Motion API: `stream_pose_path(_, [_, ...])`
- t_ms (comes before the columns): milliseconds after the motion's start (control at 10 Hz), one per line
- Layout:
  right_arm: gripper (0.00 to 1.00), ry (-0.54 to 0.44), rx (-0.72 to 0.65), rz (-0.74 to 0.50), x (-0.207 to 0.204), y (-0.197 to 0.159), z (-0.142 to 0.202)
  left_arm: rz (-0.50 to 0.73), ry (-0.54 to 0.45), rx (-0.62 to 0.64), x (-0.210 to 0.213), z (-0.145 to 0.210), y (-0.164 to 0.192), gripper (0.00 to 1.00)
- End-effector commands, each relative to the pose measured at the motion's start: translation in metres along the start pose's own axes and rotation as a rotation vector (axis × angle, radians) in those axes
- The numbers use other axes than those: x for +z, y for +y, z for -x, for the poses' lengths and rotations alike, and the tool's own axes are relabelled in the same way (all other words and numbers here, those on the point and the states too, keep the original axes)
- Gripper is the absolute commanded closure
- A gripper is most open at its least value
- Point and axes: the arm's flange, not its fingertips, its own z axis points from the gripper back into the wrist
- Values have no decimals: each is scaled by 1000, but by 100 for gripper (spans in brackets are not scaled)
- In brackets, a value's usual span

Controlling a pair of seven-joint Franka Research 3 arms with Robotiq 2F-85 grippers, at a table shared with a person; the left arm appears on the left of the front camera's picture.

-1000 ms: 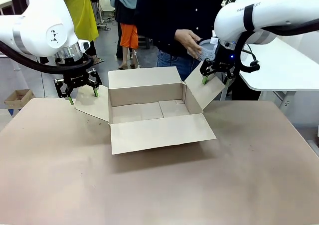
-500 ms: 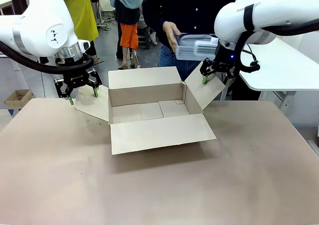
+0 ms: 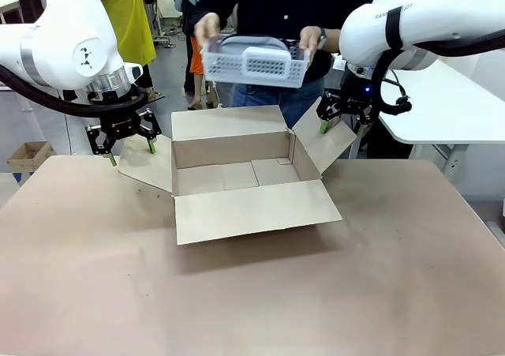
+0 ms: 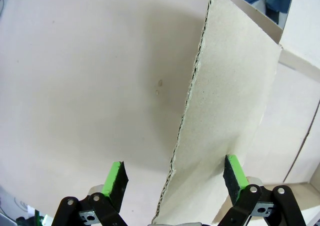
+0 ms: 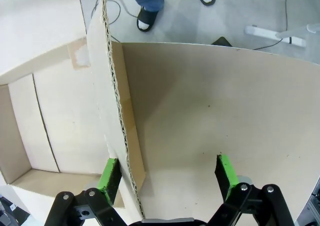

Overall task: Pack the gift set into the box.
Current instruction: Lift both hands away from the flaps of the Package Box.

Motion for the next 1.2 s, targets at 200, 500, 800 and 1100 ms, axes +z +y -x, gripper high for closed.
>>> stream_pose_path(200, [0,-5,1,27,3,-1,-1,-13,-6,10,2,1,0,0])
stream_pose_path(500, [0,-5,1,27,3,-1,-1,-13,-6,10,2,1,0,0])
stream_pose_path(800, [0,-5,1,27,3,-1,-1,-13,-6,10,2,1,0,0])
stream_pose_path(1100, [0,-5,1,27,3,-1,-1,-13,-6,10,2,1,0,0])
